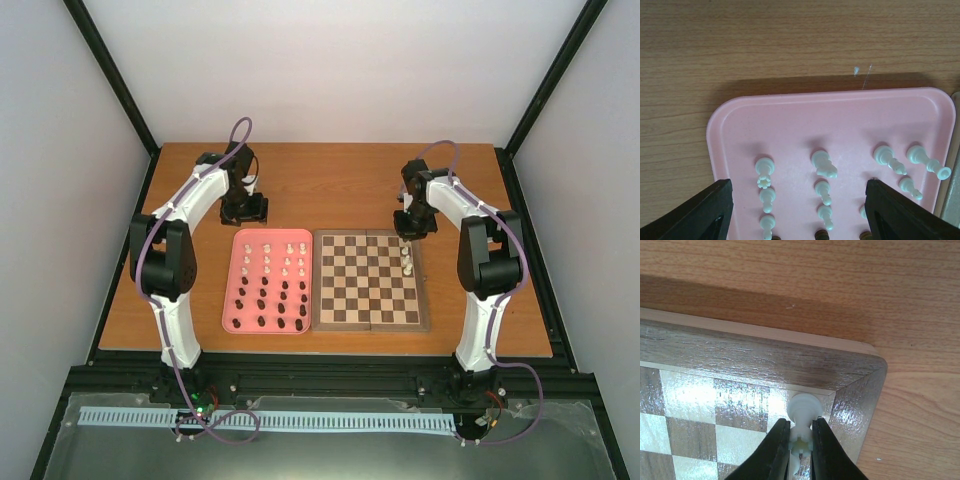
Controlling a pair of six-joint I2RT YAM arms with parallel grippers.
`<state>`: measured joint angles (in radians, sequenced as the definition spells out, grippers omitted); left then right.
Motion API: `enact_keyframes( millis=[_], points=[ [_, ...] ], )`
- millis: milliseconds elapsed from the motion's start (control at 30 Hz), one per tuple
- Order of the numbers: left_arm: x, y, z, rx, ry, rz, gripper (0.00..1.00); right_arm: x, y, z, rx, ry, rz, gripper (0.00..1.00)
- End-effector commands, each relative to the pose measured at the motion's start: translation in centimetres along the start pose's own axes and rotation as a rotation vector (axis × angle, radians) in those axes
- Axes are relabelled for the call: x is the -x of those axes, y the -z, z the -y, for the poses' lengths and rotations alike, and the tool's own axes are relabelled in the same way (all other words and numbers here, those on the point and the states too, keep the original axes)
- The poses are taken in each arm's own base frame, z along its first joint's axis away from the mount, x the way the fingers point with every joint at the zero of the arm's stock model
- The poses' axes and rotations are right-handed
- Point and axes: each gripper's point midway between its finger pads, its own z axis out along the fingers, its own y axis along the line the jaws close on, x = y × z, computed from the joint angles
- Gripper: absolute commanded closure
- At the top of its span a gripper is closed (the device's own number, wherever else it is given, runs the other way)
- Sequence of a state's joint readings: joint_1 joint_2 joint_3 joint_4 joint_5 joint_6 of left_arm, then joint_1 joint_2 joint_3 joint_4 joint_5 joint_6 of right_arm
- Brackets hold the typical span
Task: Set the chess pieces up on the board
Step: Place the chess piece on the chessboard.
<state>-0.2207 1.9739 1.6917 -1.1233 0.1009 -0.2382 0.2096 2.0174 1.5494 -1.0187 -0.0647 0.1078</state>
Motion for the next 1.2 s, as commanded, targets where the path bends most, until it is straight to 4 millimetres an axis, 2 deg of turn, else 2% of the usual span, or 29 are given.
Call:
enact_keyframes(
  millis=[0, 733, 867, 1167],
  points=[
    [0.7, 0.5, 0.3, -0.010, -0.001, 0.014, 0.19, -0.4, -1.1, 0.2, 0.008, 0.005, -0.031, 0.91],
    [0.7, 0.6, 0.4, -0.017, -0.003, 0.015, 0.19, -0.3, -0.9, -1.1, 0.031, 0.021, -0.021, 0.86],
    [0.6, 0.5, 0.5, -0.021, -0.002, 0.012, 0.19, -0.4, -0.8, -0.7, 0.012, 0.020, -0.021, 0.86],
    [0.6, 0.5, 0.6, -0.028, -0.003, 0.011, 0.19, -0.3, -0.3, -0.4, -0.007, 0.018, -0.004, 0.75]
  ],
)
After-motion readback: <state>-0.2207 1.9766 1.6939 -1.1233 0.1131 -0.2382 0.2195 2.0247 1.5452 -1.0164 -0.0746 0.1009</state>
